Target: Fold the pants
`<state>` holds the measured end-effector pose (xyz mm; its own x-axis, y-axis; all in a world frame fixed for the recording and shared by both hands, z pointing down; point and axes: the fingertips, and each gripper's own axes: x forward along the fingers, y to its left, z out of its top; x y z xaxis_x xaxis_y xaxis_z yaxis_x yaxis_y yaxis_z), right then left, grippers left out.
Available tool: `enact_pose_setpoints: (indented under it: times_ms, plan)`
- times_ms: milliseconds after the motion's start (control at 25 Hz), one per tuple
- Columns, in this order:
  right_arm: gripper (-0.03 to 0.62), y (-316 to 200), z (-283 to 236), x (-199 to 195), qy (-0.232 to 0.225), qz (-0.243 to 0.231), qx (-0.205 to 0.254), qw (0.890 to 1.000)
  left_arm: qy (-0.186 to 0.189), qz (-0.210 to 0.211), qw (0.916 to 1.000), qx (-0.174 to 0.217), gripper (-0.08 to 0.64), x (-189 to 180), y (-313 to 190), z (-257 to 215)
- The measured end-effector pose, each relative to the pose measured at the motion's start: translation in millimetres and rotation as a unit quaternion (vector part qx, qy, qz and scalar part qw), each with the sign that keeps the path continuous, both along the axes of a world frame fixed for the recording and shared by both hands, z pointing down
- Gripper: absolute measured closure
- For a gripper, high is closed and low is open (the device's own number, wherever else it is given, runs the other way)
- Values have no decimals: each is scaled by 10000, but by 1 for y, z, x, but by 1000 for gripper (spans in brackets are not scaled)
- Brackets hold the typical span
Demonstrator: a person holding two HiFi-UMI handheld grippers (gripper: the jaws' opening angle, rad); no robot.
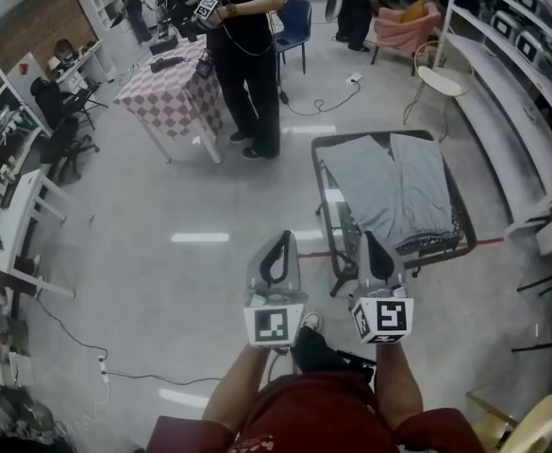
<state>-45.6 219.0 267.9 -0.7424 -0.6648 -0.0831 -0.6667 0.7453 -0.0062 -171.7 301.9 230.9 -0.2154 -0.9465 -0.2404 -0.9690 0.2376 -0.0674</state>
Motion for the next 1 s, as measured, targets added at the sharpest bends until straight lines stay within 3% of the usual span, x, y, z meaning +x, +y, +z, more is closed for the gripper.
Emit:
enact_pose_setpoints:
  times_ms: [520,1000]
  plan:
    - [594,-103,7,-48,-136,545,-147,9983,-108,623,9979,-129,552,-54,-125,-2]
    - [594,-170,9,-36,-110,1288,-322,9911,-144,1349,9907,-119,552,-55,-216,-8]
